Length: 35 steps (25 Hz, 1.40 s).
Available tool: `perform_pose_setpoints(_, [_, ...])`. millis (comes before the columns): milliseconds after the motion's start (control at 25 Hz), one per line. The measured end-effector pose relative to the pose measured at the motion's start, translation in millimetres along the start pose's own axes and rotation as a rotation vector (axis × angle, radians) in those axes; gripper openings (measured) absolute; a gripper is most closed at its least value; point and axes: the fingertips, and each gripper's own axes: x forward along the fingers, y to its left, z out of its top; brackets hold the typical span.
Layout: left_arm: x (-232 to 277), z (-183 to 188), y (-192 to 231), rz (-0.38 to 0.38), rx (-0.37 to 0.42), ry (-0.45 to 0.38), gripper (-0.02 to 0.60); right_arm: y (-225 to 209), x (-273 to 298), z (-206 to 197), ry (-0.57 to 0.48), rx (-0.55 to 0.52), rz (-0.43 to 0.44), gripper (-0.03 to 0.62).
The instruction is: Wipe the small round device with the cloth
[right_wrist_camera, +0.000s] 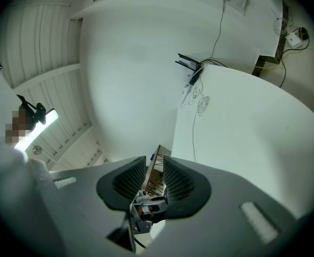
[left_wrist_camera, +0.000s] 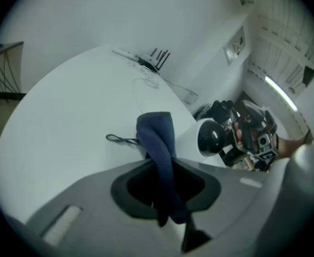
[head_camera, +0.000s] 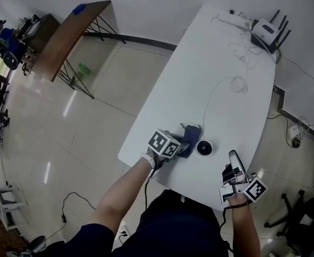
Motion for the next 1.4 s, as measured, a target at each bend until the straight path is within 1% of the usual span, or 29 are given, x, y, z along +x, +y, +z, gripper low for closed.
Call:
perform_pose_setpoints(80, [1.9,-0.1,-6.1,0.007,0.031,0.003,0.074,4.0,-3.0,-2.3,-0.002,-0.010,0.015,0.107])
perform_pose_setpoints(160, [-3.7,2.4,-9.8,0.016,0.016,-0.035,0.074,10.1,-6.4,-4.9,-0.003,-0.016,0.031,0.106])
perform_pose_setpoints(240, [-16.5,6.9,-15.3,0.014,-0.032,-0.107,0.074,12.0,-12.6,-7.5,-0.004,-0.020,0.031,0.104])
perform_pose_setpoints(320, [-32.8,14.1,-25.8,-0.006,-0.083,-0.194,0.074,10.9,-18.5,-9.0,-0.007,-0.019,0.025,0.101])
perform_pose_setpoints(400, [-48.1,23.3,-43.7,-0.037,-0.099,-0.267,0.074,11.1,-21.7,-10.3,-0.009,-0.012,0.030,0.100])
perform_pose_setpoints(480, [-59.5,33.1,-64.4,-0.040,-0.063,-0.309,0.074,11.0,-23.0,-12.4,-0.006,-0.012,0.033,0.100])
perform_pose_setpoints(560, [-63.1,39.3,-84.6,-0.023,0.001,-0.319,0.074,13.8,-21.6,-15.1,0.002,-0.025,0.041,0.098])
perform_pose_setpoints(720, [-48.4,35.8,-112.7,0.041,0.163,-0.299,0.074,16.7,-19.4,-19.4,0.013,-0.032,0.044,0.098])
perform_pose_setpoints(760, [-43.0,32.6,-116.6,0.043,0.188,-0.290,0.074,17.4,-19.0,-19.9,0.016,-0.032,0.045,0.098])
perform_pose_setpoints(800, [-39.0,30.2,-119.0,0.032,0.194,-0.285,0.074,17.8,-18.7,-20.0,0.017,-0.030,0.044,0.098])
perform_pose_setpoints(840, [-37.5,30.0,-119.1,0.015,0.181,-0.288,0.074,17.4,-18.4,-19.4,0.016,-0.026,0.042,0.098])
perform_pose_setpoints(920, [-41.6,35.8,-111.1,-0.008,0.137,-0.306,0.074,14.1,-18.2,-16.6,0.013,-0.020,0.034,0.098])
perform_pose_setpoints(1000, [-49.5,43.3,-93.2,0.010,0.122,-0.297,0.074,8.9,-17.9,-12.7,0.008,-0.015,0.021,0.097])
perform_pose_setpoints(1080, [-56.9,48.7,-72.3,0.037,0.132,-0.259,0.074,5.5,-16.1,-9.4,0.002,-0.010,0.015,0.097])
perform_pose_setpoints(1240, [-59.7,54.3,-40.2,0.026,0.134,-0.176,0.074,0.5,-9.4,-5.3,-0.003,0.001,0.006,0.095])
perform_pose_setpoints(1320, [-52.0,53.2,-30.9,0.028,0.164,-0.122,0.074,-0.5,-6.8,-3.4,-0.004,0.006,0.005,0.095])
perform_pose_setpoints(1400, [-39.7,49.2,-29.5,0.013,0.215,-0.061,0.074,-0.5,-5.1,-2.6,-0.001,0.005,0.006,0.095])
